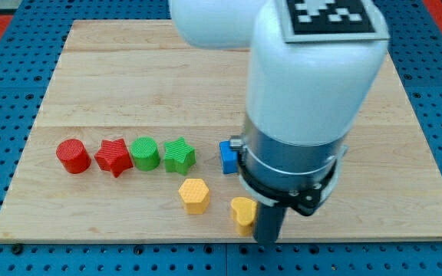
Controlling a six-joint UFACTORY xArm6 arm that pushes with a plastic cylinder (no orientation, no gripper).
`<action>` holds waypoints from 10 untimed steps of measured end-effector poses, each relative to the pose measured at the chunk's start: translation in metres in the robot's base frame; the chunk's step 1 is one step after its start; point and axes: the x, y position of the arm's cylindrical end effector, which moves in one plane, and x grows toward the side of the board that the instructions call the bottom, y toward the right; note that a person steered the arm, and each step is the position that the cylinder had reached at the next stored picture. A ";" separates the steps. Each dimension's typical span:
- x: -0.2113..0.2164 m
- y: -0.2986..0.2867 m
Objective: Place the green star at the top center of the board
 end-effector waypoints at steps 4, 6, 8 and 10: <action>-0.008 -0.012; -0.048 -0.001; -0.080 -0.075; -0.161 -0.098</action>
